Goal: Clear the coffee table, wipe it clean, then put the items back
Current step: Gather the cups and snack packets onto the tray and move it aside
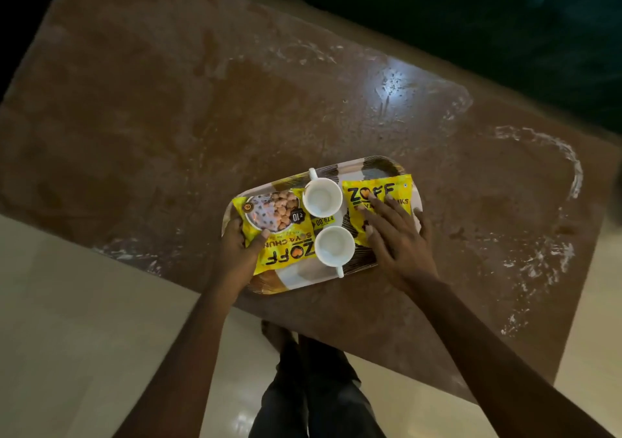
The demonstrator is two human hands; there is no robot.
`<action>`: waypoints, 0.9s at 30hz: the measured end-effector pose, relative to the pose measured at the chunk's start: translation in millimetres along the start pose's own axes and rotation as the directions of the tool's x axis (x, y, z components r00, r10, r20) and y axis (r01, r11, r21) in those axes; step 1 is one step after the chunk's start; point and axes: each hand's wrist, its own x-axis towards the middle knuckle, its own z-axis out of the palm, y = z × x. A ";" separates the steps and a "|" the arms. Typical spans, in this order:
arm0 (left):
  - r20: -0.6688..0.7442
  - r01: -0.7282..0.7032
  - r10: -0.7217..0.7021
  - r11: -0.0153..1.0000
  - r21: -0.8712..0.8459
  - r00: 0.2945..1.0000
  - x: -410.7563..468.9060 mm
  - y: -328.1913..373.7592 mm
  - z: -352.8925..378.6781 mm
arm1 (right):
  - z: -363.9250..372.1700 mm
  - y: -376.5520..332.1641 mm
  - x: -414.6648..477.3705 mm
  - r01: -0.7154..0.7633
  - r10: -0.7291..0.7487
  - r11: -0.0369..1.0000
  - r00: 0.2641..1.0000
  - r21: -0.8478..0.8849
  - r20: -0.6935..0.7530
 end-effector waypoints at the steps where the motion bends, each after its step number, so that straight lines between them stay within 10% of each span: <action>1: -0.010 -0.019 0.019 0.999 0.045 1.000 3.4 -3.8 -0.6 | 0.1 -3.6 2.5 -0.043 0.042 0.999 0.999 -0.028 -0.015; 7: -0.146 -0.149 0.243 0.871 0.468 0.959 -7.8 3.1 3.8 | 17.5 0.3 18.5 -0.097 0.116 0.968 0.991 -0.232 0.066; 13: 0.072 -0.263 0.352 0.534 0.804 0.933 -16.2 -11.9 3.2 | 25.0 7.2 19.2 -0.046 0.060 0.950 0.998 -0.310 0.037; 27: -0.256 0.018 0.093 0.917 0.398 0.962 -13.8 -8.9 10.0 | 13.0 -6.9 33.1 -0.542 0.556 0.815 0.831 0.205 -0.012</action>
